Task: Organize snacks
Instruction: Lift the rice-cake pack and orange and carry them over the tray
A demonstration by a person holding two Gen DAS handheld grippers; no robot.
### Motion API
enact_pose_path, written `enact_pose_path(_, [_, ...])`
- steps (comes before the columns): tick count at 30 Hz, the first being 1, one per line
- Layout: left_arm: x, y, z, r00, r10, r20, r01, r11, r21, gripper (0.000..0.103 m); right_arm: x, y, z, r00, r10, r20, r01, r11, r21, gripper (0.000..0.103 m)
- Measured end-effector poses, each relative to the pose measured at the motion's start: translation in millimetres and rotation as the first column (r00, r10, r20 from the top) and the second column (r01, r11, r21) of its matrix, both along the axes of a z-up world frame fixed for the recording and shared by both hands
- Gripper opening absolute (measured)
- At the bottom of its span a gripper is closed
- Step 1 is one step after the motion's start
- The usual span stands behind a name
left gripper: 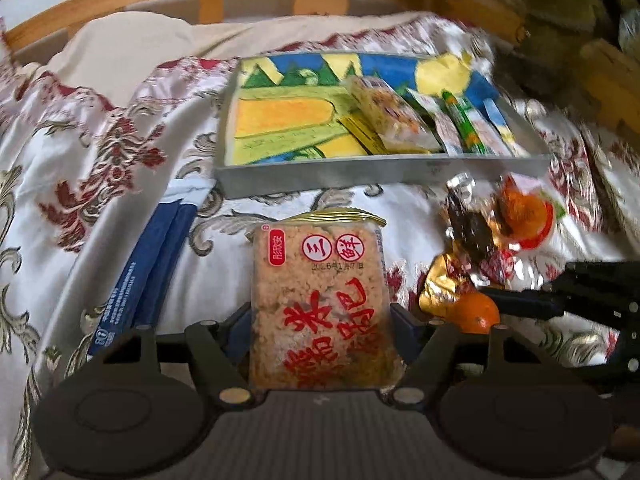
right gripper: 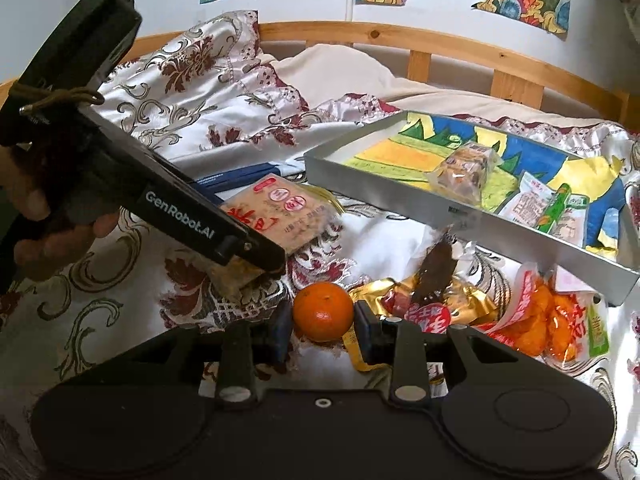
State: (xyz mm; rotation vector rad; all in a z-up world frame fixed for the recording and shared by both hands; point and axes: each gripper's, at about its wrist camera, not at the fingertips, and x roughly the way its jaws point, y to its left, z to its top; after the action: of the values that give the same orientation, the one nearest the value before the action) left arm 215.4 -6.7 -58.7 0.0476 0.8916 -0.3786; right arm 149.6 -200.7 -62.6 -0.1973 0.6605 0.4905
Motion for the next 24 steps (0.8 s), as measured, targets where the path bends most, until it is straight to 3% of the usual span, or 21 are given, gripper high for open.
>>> enact_pose_path(9, [1,10,18,0.996,0.074,0.055,-0.068,0.993,-0.096,0.073,-1,0,9,0.999,-0.008,0.038,0.007,1.000,0.017,0.035])
enact_pose_path(24, [28,7,41,0.980,0.149,0.130,-0.129,0.980,-0.150,0.074,12,-7,34,0.989,-0.033,0.144,0.031,0.999,0.015,0.035])
